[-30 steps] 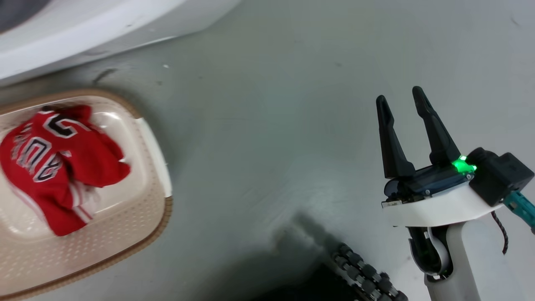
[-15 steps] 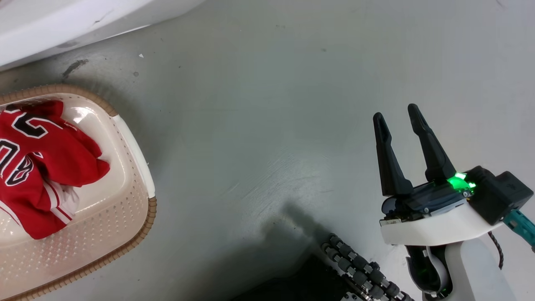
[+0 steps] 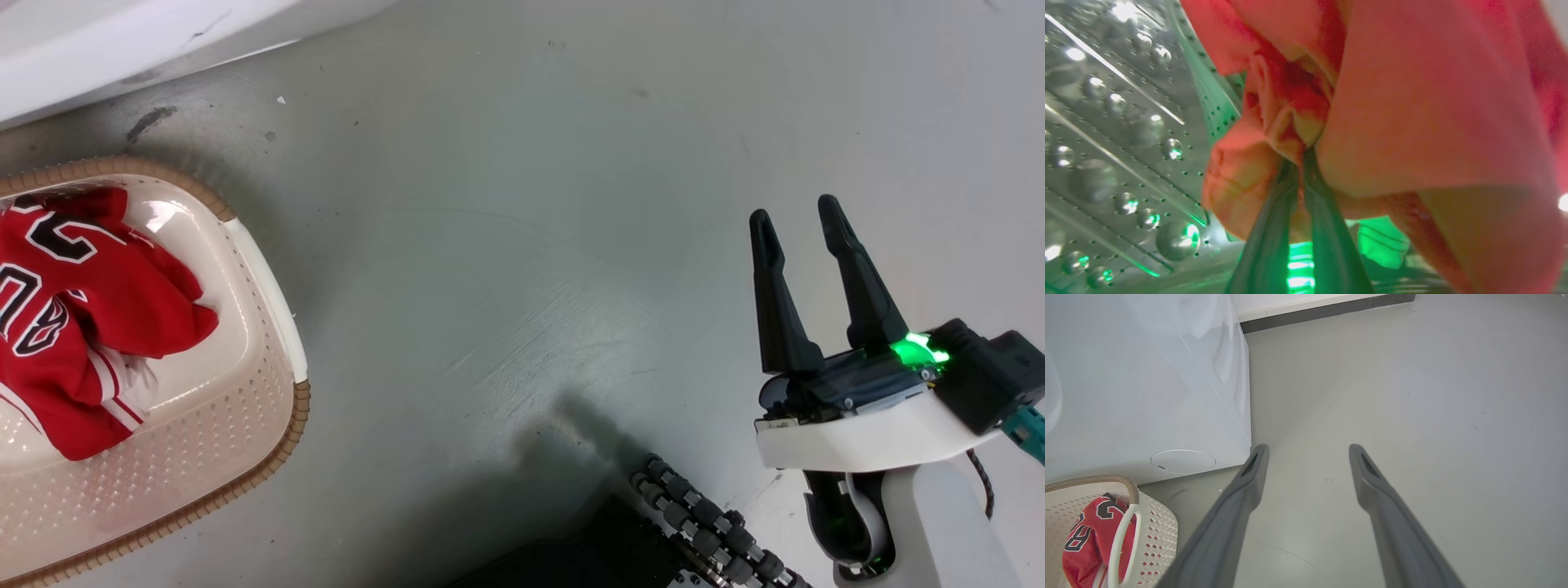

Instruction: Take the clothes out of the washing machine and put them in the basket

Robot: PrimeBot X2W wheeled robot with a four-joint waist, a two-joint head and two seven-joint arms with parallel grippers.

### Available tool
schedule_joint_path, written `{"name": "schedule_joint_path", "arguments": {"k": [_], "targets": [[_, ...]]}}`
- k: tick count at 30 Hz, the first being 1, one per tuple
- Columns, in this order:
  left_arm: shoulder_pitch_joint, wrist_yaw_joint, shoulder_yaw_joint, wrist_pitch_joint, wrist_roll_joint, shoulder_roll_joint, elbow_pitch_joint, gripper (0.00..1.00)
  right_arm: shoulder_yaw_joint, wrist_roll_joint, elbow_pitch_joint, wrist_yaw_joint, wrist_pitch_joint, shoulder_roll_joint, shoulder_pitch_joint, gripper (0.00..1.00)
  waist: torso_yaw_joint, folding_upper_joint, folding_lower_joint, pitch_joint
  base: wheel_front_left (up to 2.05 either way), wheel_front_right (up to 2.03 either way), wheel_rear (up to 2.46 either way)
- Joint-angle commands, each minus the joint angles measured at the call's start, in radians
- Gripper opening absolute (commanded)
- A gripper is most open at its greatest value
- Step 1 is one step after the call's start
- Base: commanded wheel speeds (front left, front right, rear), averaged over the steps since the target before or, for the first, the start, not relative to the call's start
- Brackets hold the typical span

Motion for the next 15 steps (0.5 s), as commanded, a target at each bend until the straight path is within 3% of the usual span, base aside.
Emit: {"name": "schedule_joint_path", "arguments": {"k": [1,11,15], "targets": [[0.004,0.000,-0.005,-0.025,-0.007,0.005,0.010,0.00,0.001,0.002,0.000,-0.001,-0.003,0.002,-0.025,1.00,0.001,0.0000,-0.0001,-0.004,0.00,0.00,0.00],[0.020,-0.002,-0.045,-0.156,-0.041,0.032,-0.012,0.00,-0.007,-0.013,0.019,-0.001,-0.003,0.002,-0.083,1.00,-0.001,0.0000,-0.0001,-0.044,0.00,0.00,0.00],[0.064,-0.002,-0.065,-0.228,-0.099,0.021,-0.034,0.00,-0.041,-0.038,0.028,-0.001,-0.002,0.002,-0.100,1.00,0.031,0.0000,-0.0001,-0.093,0.00,0.00,0.00]]}}
